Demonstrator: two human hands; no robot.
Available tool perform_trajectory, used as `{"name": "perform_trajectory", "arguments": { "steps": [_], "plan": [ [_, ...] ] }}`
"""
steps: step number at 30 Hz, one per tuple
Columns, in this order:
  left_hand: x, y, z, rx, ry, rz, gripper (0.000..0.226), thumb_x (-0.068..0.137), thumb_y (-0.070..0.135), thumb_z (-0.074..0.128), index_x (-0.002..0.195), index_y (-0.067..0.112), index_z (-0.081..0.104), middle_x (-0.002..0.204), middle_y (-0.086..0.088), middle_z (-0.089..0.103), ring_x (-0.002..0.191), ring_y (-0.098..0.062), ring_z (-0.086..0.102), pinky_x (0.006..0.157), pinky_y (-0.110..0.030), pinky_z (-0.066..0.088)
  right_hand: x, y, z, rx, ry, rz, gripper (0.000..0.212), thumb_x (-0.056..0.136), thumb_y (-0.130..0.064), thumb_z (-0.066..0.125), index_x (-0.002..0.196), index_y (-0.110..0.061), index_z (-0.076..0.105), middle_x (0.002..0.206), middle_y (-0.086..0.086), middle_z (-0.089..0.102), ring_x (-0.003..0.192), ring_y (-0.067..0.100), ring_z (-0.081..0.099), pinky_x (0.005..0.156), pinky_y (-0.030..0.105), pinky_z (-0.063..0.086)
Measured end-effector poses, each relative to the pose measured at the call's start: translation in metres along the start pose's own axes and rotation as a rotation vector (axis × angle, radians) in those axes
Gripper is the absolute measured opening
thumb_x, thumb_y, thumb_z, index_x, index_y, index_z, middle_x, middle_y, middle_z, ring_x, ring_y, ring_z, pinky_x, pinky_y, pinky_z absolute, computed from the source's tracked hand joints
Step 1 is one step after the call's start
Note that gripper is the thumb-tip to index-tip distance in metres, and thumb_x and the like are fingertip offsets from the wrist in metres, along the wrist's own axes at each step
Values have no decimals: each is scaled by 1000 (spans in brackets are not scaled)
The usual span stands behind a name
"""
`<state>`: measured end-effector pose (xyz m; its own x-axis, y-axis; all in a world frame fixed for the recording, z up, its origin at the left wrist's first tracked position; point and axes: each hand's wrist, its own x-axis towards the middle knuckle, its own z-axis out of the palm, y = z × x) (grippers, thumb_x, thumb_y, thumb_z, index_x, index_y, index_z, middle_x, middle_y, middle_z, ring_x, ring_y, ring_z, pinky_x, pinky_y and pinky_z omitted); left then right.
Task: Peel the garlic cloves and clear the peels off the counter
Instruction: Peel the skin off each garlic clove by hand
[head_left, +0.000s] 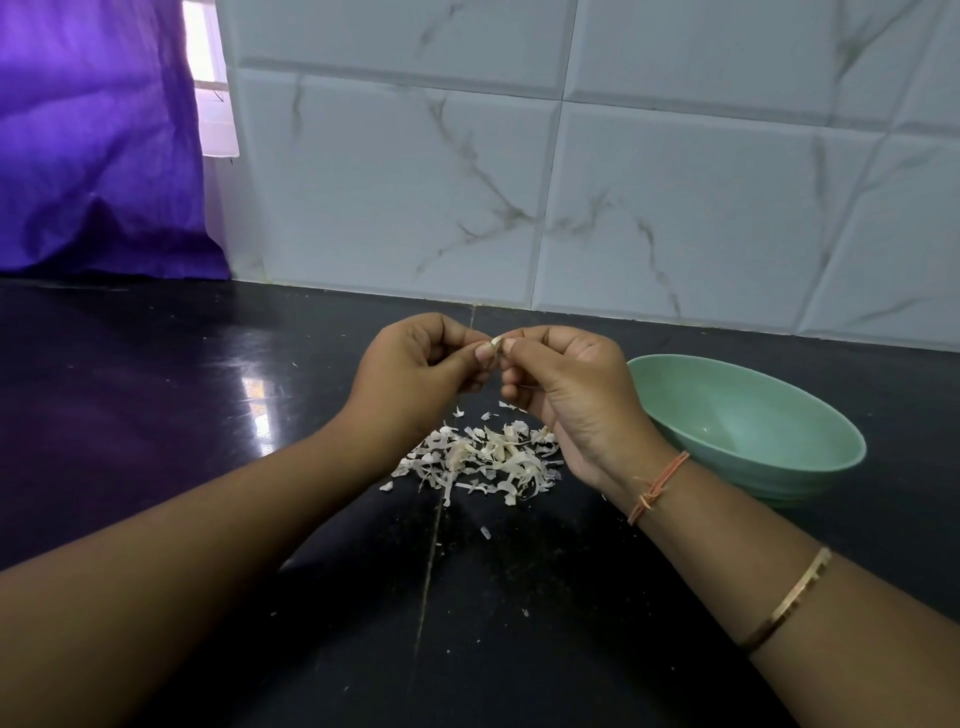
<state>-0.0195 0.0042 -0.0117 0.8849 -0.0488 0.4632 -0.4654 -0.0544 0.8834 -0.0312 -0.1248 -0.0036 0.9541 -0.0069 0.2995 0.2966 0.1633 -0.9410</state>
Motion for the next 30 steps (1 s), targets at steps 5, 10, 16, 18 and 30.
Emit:
{"name": "perform_trajectory", "arguments": {
  "steps": [5,10,16,18,30],
  "plan": [
    [0,-3,0,-25,-67,-36,13,87,2,57,78,10,62,57,5,65,54,-2,58,60,-14,52,2,-1,-2,-14,-36,65,14,86,-6,58,73,-6,61,62,4,56,52,7,49,51,20,48],
    [0,-3,-1,-27,-106,-47,16,92,6,51,84,11,64,68,0,61,59,-3,56,62,-15,51,3,1,-4,-157,18,-11,20,84,-6,63,66,-11,58,54,-3,51,49,6,48,51,21,46],
    [-1,-3,1,-46,-107,-103,8,85,11,61,79,6,65,62,1,64,56,-5,57,60,-16,52,5,1,-4,-110,31,-49,19,84,-3,62,68,-10,58,54,-2,53,49,5,49,51,20,46],
    [1,-4,-1,-17,-92,-81,9,85,9,61,77,7,65,59,3,64,54,-6,56,58,-16,51,4,1,-3,-84,10,-32,19,87,-5,59,69,-10,58,57,-1,54,51,6,49,51,20,46],
    [1,-2,-2,57,-84,14,9,79,7,66,73,12,65,66,-3,66,65,-14,60,69,-29,54,6,-1,-3,-120,-24,-2,26,92,-6,51,68,-9,58,58,0,51,50,5,45,49,19,42]
  ]
}}
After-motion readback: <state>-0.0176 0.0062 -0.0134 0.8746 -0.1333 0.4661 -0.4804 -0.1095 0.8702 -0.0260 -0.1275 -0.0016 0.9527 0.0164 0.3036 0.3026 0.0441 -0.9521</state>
